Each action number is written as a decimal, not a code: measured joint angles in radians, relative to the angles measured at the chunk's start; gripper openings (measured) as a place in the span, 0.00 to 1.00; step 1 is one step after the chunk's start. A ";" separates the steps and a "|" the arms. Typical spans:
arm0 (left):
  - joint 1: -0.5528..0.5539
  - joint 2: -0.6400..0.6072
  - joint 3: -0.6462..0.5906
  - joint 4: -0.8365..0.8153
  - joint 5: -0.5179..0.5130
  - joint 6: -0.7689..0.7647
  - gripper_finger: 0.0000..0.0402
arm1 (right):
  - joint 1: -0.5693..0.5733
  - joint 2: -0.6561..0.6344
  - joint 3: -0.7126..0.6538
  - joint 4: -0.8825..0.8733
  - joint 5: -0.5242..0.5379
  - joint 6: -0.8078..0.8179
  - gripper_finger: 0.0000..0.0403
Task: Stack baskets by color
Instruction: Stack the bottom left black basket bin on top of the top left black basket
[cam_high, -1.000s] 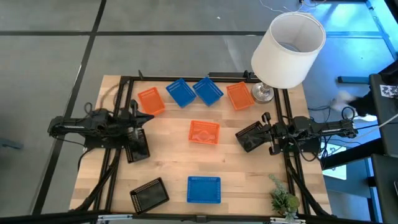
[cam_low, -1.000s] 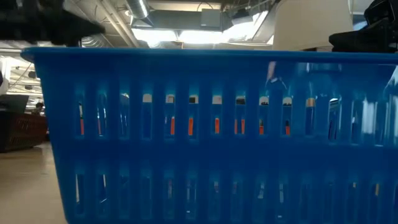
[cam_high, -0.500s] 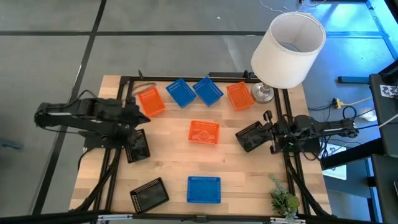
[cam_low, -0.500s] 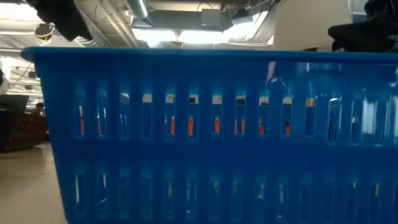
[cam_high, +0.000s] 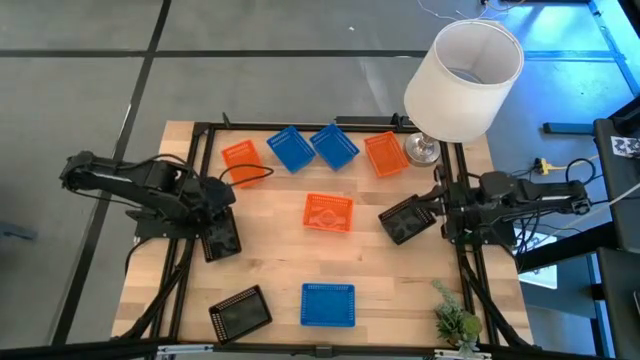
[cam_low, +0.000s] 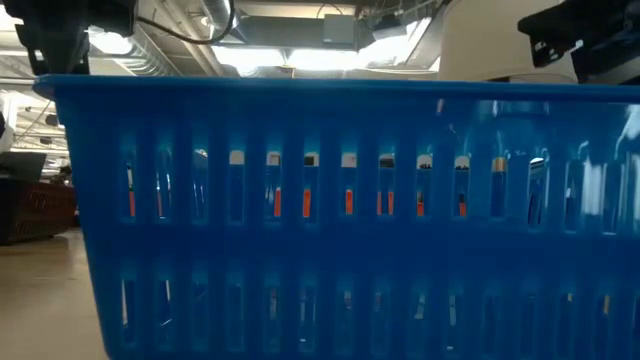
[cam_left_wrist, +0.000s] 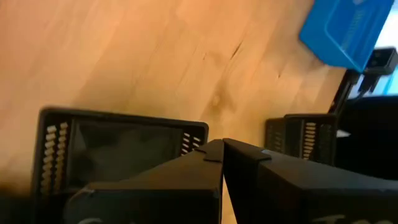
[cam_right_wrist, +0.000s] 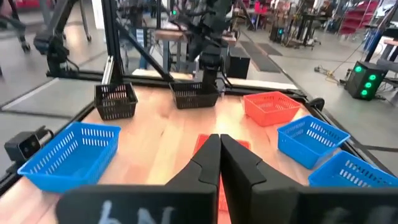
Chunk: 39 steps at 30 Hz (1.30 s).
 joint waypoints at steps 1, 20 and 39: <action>0.000 -0.001 0.000 -0.001 0.003 -0.007 0.00 | 0.000 0.012 0.016 -0.017 0.000 -0.006 0.03; 0.002 -0.001 0.000 0.019 -0.005 -0.174 0.12 | 0.000 0.158 0.111 -0.035 0.000 -0.018 0.03; -0.334 0.150 -0.001 0.443 -0.092 -0.005 0.23 | 0.000 0.426 0.492 -0.282 0.000 -0.014 0.03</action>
